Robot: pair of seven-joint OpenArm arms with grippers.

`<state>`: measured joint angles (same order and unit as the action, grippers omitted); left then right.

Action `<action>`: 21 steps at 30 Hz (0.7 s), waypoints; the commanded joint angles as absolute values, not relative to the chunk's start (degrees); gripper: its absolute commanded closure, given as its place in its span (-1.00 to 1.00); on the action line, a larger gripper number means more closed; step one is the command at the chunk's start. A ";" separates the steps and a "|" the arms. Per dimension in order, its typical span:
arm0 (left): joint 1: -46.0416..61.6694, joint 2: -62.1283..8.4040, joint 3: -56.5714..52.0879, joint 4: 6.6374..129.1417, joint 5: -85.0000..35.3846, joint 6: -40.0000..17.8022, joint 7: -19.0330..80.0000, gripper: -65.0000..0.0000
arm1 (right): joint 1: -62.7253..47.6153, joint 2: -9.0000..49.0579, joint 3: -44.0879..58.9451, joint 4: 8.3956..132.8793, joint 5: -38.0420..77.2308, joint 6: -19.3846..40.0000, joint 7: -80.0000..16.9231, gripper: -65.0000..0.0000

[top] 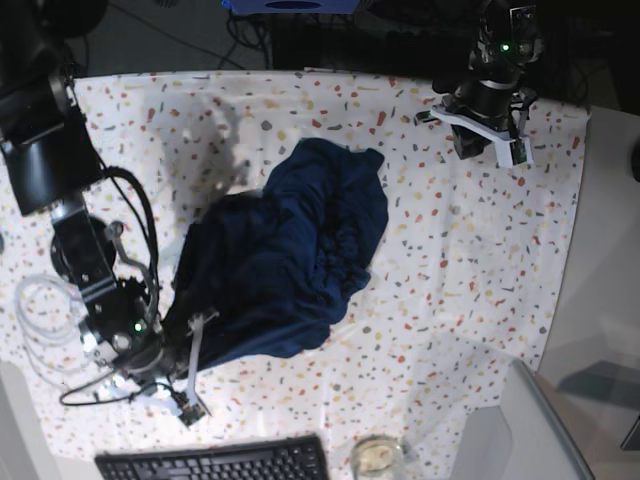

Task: Layout the t-shirt on the table in an organized manner, then fold the t-shirt properly
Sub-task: 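Drag the grasped shirt edge outward with the right gripper and release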

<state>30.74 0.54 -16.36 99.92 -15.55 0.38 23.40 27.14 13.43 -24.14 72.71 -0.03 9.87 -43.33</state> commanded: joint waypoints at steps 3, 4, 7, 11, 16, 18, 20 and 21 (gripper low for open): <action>31.16 0.31 -16.48 101.05 -16.04 0.22 22.20 0.81 | 33.36 13.49 -17.80 58.86 -0.22 9.27 -33.71 0.98; 31.16 0.31 -16.48 101.05 -16.04 0.22 22.20 0.80 | 34.59 13.14 -15.25 54.55 -0.22 9.27 -31.43 0.96; 31.78 0.31 -16.48 100.97 -16.04 0.22 22.37 0.79 | 39.52 12.53 -9.89 42.15 -0.31 9.45 -27.56 0.50; 31.87 0.48 -16.48 101.05 -16.13 0.22 22.37 0.64 | 39.43 14.99 -9.27 43.47 0.13 9.63 -27.47 -0.51; 31.87 0.57 -16.48 101.05 -16.22 0.22 22.37 0.11 | 20.26 16.04 -2.33 74.68 0.13 12.62 -35.03 -0.65; 31.78 0.75 -16.04 101.14 -16.22 0.22 22.37 0.01 | 12.18 15.34 -0.92 85.76 0.13 16.57 -38.81 -0.65; 31.78 0.40 -12.70 101.14 -16.22 0.22 22.29 -0.04 | 5.41 12.18 1.10 92.18 0.13 19.03 -41.10 -0.65; 31.69 0.31 -11.03 101.14 -16.22 0.22 22.20 -0.07 | 2.77 10.07 3.03 93.67 0.13 19.82 -41.45 -0.65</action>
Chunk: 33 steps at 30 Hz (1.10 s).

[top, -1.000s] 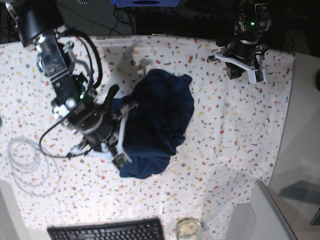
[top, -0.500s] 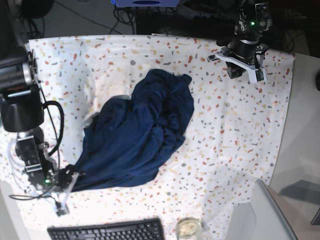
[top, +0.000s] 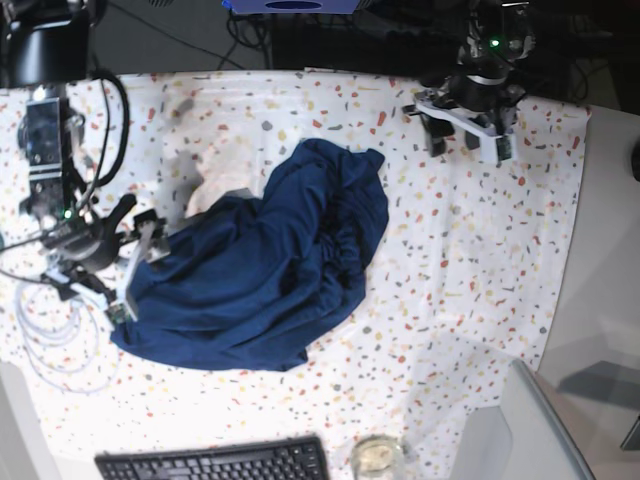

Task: Layout the t-shirt on the table in an organized manner, then fold the t-shirt properly
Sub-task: 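Drag the grasped shirt edge outward with the right gripper and release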

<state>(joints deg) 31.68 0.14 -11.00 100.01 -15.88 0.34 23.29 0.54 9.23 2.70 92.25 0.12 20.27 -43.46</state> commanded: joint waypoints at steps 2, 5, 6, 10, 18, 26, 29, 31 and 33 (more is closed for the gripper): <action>30.37 0.31 -8.57 101.05 -16.22 0.22 22.20 -0.15 | 0.48 5.85 5.58 93.49 -0.04 20.26 -41.45 -0.65; 28.62 0.40 -6.20 100.62 -16.22 0.22 22.37 -0.29 | -0.31 1.89 7.69 89.10 -0.13 20.44 -41.27 -0.65; 27.91 0.48 -5.32 100.62 -16.13 0.22 22.37 -0.31 | -0.22 1.54 8.04 87.60 -0.04 20.26 -41.27 -0.65; 26.07 0.40 -3.65 100.53 -15.87 0.31 22.46 -0.30 | 1.27 1.27 10.33 84.00 0.04 20.09 -41.54 -0.65; 21.14 0.66 -2.24 90.95 -15.78 0.31 22.20 -0.30 | 7.34 -1.45 15.78 73.98 0.13 20.70 -41.27 -0.64; 23.16 -1.19 -0.40 93.05 -15.78 0.31 22.20 -0.29 | 7.52 1.98 16.04 71.25 -0.04 29.49 -42.51 1.00; 26.33 -4.70 -0.48 95.87 -15.78 0.31 22.20 -0.29 | 2.51 4.79 16.04 78.11 0.04 29.49 -44.00 1.00; 28.62 -6.99 -0.48 97.63 -15.78 0.31 22.20 -0.29 | -1.27 6.64 16.04 83.12 0.04 29.49 -44.09 1.00; 30.46 -8.75 -0.48 99.12 -15.78 0.40 22.20 -0.29 | -4.18 8.13 16.04 86.81 -0.13 29.49 -44.09 1.00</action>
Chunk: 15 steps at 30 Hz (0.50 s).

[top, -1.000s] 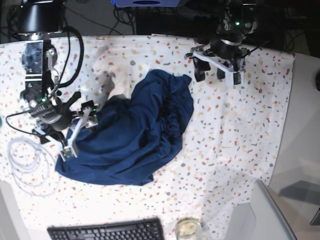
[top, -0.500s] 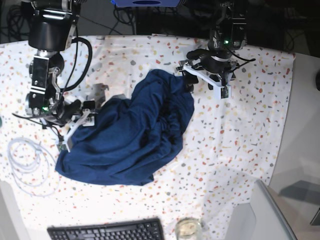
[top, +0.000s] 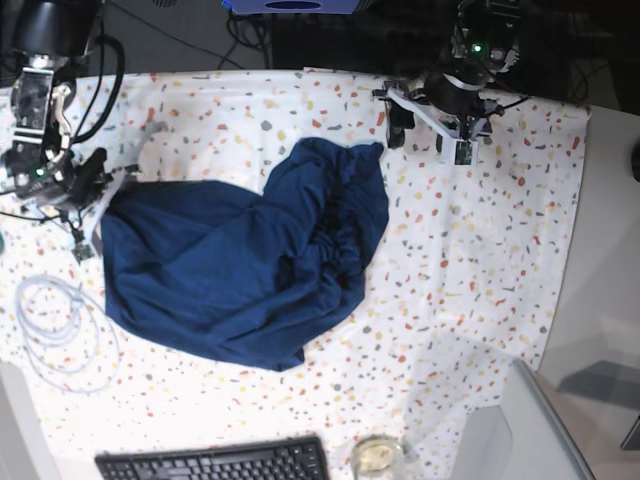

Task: Layout the t-shirt on the table in an organized manner, then fold the t-shirt properly
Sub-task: 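Drag the grasped shirt edge outward with the right gripper and release, then grasp the shirt edge with the left gripper and pull it outward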

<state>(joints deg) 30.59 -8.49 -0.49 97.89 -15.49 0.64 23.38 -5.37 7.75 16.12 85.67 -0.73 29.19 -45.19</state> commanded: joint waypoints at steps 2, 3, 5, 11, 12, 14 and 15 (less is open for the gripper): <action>32.04 -10.15 -0.48 100.53 -15.78 0.40 22.20 -0.29 | -6.55 9.36 16.13 89.36 -0.22 29.49 -44.09 1.00; 32.48 -10.68 -0.48 101.05 -15.78 0.40 22.20 -0.29 | -7.34 9.80 16.13 89.80 -0.22 29.49 -44.09 1.00; 33.10 -11.30 -0.48 101.67 -15.78 0.40 22.20 -0.29 | -8.31 11.21 16.13 89.80 -0.31 29.41 -44.09 1.00; 31.43 -10.86 0.31 101.85 -15.78 0.40 22.20 -0.29 | -9.45 13.49 24.57 86.55 -0.31 29.49 -43.65 1.00; 30.90 -10.42 0.31 101.67 -15.78 0.40 22.37 -0.29 | -9.45 14.46 25.71 85.58 -0.31 29.67 -43.65 1.00; 29.67 -9.45 0.31 101.49 -15.78 0.40 22.46 -0.29 | -9.27 15.96 26.07 83.47 -0.31 29.67 -43.65 1.00; 29.23 -9.10 0.31 101.49 -15.78 0.40 22.46 -0.29 | -9.27 16.31 26.33 82.95 -0.31 29.67 -43.56 1.00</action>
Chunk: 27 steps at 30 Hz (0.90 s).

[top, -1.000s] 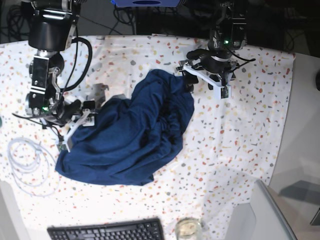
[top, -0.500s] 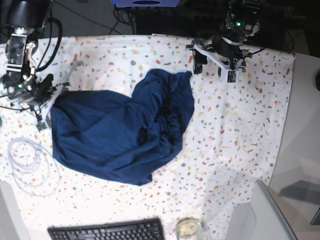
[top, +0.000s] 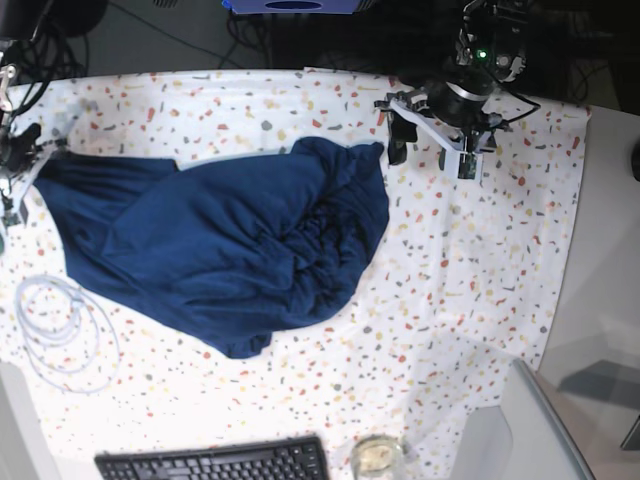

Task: Layout the t-shirt on the table in an organized manner, then fold the t-shirt properly
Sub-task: 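Grasp the shirt edge with the left gripper and pull it outward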

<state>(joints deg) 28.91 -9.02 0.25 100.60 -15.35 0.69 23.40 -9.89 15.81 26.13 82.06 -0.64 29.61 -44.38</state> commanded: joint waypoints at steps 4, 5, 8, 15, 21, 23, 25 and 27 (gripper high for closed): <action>27.74 -8.31 0.48 101.49 -15.78 0.40 22.46 -0.29 | -9.36 17.19 26.68 82.15 -0.31 29.49 -41.89 1.00; 27.21 -8.22 1.27 101.41 -15.78 0.40 22.46 -0.29 | -9.36 17.27 26.68 82.15 -0.31 29.49 -41.36 1.00; 24.13 -8.22 7.25 100.00 -15.78 0.57 22.46 -0.29 | -9.27 17.27 27.47 82.15 -0.31 29.49 -41.19 1.00; 15.08 -4.97 19.56 88.48 -15.78 4.79 22.20 -0.29 | -9.36 18.86 30.55 81.71 -0.31 29.49 -41.19 1.00; 11.21 -6.11 21.41 77.85 -15.78 9.10 22.20 -0.29 | -9.45 20.79 30.73 81.36 -0.31 29.49 -41.19 1.00; 11.30 -8.13 21.32 77.41 -15.78 9.10 22.20 -0.29 | -9.45 21.23 30.73 81.36 -0.31 29.49 -41.19 1.00; 11.91 -10.59 20.44 78.64 -16.04 9.10 22.20 -0.29 | -9.54 22.02 30.46 81.36 -0.31 29.49 -41.19 1.00; 13.49 -12.18 18.07 80.13 -16.13 9.10 22.29 -0.29 | -9.27 21.76 30.20 81.36 -0.31 29.49 -41.19 1.00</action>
